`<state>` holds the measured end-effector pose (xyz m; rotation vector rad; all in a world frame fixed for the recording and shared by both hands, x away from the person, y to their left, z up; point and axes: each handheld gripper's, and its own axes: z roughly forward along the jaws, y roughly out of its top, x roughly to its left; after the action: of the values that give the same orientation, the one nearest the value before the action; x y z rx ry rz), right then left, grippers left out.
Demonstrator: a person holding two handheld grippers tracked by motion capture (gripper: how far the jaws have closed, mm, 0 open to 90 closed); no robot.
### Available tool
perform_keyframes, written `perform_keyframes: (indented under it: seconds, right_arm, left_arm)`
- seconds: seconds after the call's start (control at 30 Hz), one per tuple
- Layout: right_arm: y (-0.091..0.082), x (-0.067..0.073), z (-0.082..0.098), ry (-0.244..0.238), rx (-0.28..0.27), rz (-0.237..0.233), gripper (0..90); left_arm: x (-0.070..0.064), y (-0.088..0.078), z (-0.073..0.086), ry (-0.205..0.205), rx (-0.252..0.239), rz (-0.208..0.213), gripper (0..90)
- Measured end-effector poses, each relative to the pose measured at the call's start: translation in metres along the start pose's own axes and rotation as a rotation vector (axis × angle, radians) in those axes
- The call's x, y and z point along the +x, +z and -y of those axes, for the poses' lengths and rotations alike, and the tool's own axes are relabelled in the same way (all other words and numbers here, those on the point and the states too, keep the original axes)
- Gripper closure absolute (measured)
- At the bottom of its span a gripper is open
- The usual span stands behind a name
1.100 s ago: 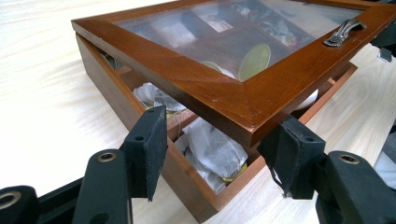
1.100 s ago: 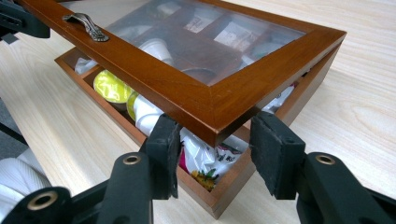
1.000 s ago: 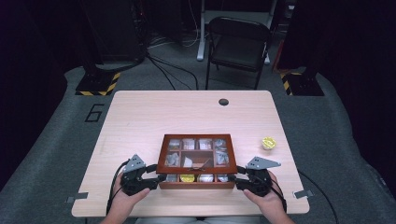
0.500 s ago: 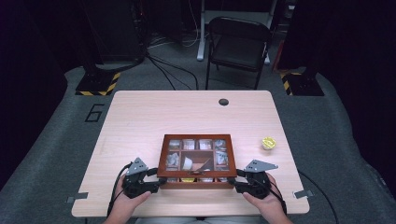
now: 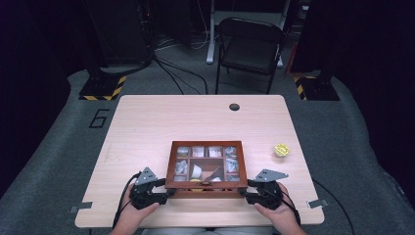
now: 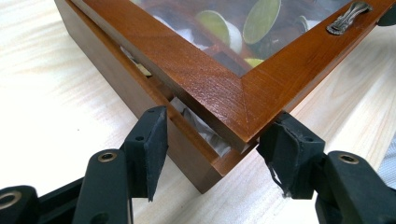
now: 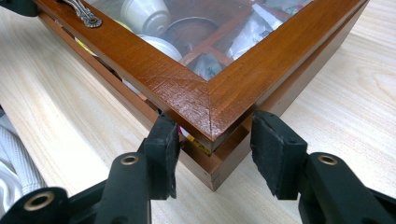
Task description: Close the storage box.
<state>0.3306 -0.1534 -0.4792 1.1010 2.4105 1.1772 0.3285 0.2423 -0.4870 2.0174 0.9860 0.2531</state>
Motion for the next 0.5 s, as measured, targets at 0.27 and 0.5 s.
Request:
perform_keyframes:
  seconds: [0.27, 0.5]
  right_arm:
    - [0.0009, -0.0002, 0.0015, -0.016, 0.016, -0.006, 52.0]
    - [0.0011, 0.0000, 0.0025, -0.008, 0.020, -0.005, 51.7]
  left_arm:
    - [-0.0004, -0.0025, 0.0035, -0.001, 0.008, -0.012, 42.2]
    - [-0.0010, -0.0031, 0.0042, -0.005, 0.028, -0.012, 42.3]
